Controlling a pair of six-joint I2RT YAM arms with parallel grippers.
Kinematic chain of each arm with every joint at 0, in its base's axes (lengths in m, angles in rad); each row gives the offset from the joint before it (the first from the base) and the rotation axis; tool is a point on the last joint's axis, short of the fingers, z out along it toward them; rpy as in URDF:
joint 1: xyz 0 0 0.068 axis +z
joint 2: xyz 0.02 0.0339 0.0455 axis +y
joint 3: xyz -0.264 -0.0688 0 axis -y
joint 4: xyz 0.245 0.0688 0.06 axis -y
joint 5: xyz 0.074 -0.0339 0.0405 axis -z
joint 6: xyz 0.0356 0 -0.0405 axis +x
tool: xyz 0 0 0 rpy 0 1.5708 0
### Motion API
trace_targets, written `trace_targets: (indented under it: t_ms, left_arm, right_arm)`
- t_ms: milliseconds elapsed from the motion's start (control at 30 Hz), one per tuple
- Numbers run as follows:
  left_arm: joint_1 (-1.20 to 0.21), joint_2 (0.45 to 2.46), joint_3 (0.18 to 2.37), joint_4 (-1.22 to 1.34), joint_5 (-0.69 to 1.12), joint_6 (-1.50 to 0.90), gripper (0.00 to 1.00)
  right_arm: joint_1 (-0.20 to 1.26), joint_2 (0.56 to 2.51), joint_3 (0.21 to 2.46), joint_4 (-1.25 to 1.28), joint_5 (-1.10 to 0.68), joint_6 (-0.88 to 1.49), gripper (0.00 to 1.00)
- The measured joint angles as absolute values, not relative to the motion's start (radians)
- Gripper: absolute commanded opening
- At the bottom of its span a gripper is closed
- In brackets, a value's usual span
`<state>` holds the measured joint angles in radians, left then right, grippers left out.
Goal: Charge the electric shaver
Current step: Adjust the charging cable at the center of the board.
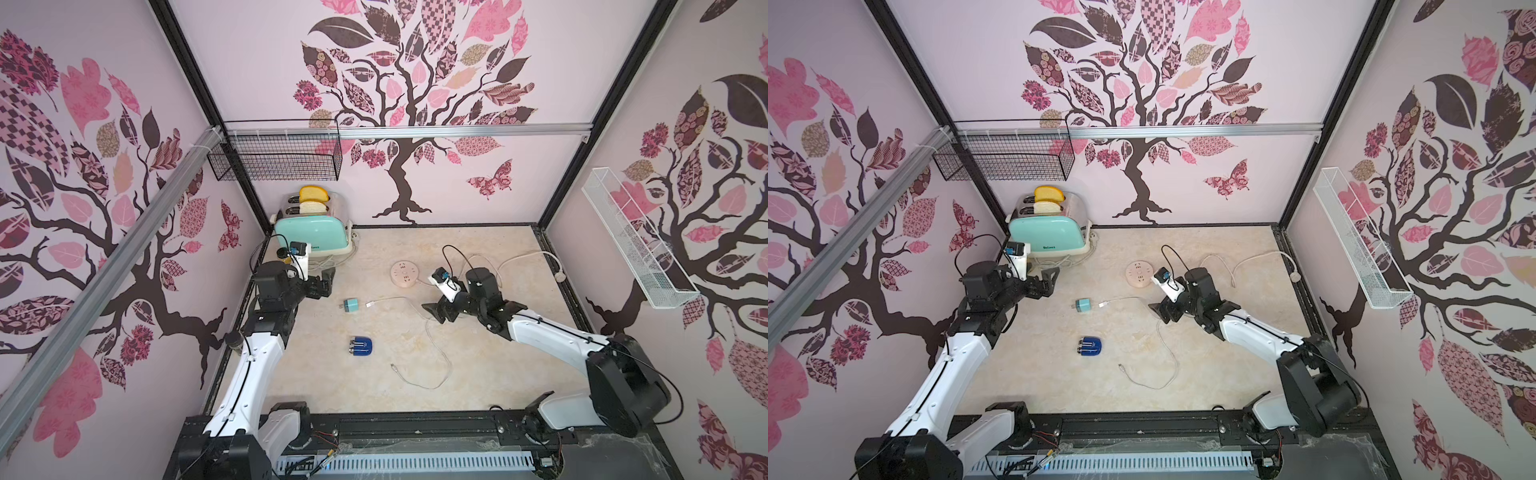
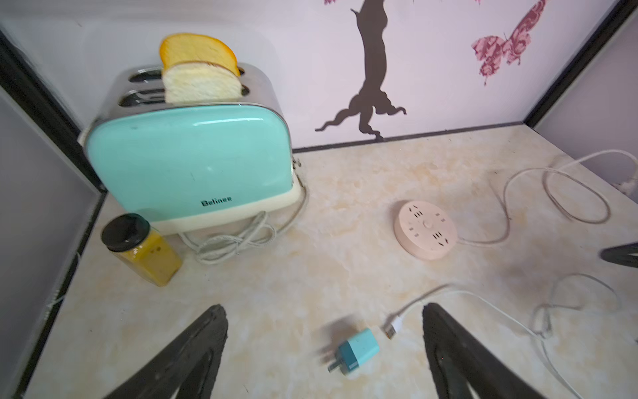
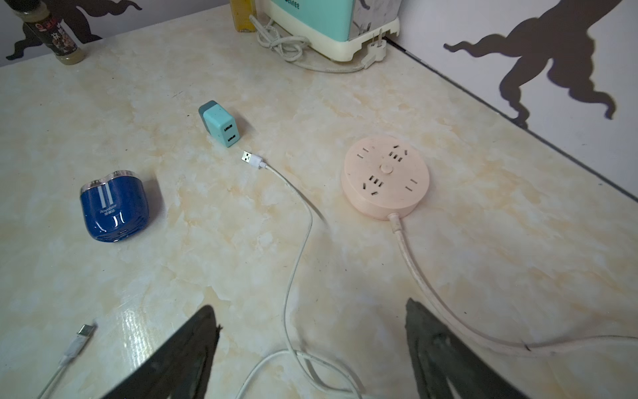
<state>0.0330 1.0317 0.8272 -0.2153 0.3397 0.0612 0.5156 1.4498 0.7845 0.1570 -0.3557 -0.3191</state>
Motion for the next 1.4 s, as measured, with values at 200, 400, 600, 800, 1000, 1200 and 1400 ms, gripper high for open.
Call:
trace_targets:
  t_ms: [200,400,600,800,1000,1200,1400]
  left_arm:
    - [0.033,1.006,0.895,-0.428,0.407,0.076,0.91]
    - [0.034,1.003,0.915,-0.527,0.461,0.089,0.90]
    - [0.034,1.005,0.915,-0.564,0.483,0.130,0.87]
    - [0.001,1.064,0.918,-0.579,0.515,0.186,0.79]
    - [-0.088,1.190,0.971,-0.609,0.531,0.282,0.79]
    - [-0.110,1.277,0.981,-0.574,0.587,0.319,0.78]
    - [-0.130,1.312,0.980,-0.524,0.616,0.321,0.77]
  right_arm:
    - [0.552,1.599,0.884,0.086,-0.366,-0.319,0.76]
    - [0.635,1.729,0.941,0.056,-0.266,-0.251,0.64]
    - [0.655,1.816,0.996,0.010,-0.167,-0.151,0.29]
    - [0.651,1.771,0.994,-0.022,-0.130,-0.165,0.00]
    - [0.640,1.636,0.909,-0.064,-0.124,-0.249,0.00]
    - [0.557,1.543,0.822,-0.172,-0.126,-0.306,0.00]
    - [0.514,1.501,0.776,-0.223,-0.111,-0.303,0.52]
